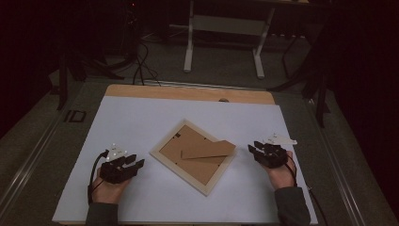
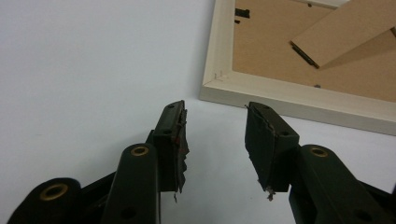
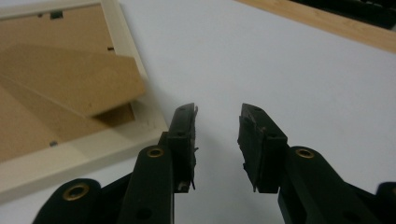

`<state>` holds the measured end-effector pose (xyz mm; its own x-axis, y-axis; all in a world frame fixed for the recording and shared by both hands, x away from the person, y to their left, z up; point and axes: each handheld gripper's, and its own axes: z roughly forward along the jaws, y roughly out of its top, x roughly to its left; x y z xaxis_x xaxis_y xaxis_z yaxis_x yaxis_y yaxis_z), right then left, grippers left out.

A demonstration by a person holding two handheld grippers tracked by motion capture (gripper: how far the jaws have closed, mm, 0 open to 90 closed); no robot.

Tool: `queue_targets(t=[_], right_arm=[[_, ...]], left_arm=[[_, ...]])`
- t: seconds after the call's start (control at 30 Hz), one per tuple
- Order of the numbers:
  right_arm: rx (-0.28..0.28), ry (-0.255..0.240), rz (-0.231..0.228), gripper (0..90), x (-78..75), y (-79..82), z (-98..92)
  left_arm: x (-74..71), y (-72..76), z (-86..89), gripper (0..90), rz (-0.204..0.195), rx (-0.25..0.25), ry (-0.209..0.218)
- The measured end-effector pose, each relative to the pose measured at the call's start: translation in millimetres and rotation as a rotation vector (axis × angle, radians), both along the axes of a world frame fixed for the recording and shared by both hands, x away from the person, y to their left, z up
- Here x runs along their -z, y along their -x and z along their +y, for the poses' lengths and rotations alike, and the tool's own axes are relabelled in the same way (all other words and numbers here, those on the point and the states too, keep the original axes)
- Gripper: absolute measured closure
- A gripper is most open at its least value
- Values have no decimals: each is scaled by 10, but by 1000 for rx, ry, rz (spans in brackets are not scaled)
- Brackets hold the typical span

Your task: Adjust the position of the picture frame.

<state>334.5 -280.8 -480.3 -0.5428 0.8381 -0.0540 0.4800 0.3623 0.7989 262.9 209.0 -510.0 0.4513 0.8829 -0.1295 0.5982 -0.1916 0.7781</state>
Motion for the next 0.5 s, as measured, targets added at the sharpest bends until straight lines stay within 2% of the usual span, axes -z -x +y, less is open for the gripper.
queue_targets(t=[0.27,0.5], right_arm=[[-21,-1,9,659,4,-101,98],[-47,6,23,701,69,-143,182]], left_arm=[[36,-20,-92,588,13,30,-11],[84,-54,-230,639,31,73,-32]])
